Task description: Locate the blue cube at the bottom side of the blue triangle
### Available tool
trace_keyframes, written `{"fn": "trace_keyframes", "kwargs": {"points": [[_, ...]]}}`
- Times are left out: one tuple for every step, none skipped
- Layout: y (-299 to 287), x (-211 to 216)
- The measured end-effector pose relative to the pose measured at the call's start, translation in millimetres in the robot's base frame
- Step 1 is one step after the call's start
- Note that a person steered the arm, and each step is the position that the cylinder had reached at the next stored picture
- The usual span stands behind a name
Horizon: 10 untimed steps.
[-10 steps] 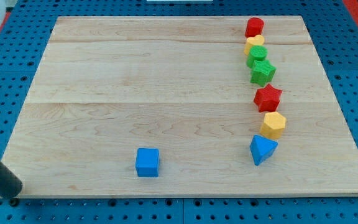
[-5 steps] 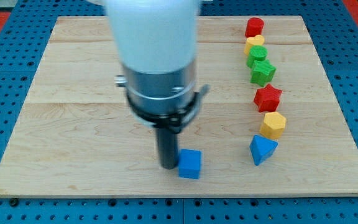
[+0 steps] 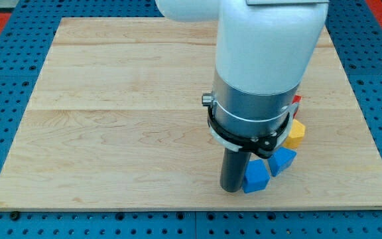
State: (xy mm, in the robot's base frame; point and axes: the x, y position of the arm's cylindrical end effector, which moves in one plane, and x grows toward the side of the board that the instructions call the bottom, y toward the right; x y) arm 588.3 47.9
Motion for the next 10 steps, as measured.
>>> {"fn": "trace_keyframes", "kwargs": {"points": [[-11,-5],[-1,-21],[23,-23],[35,-23],[35,-23],[35,-22],[35,-13],[32,1],[34,4],[38,4]]}}
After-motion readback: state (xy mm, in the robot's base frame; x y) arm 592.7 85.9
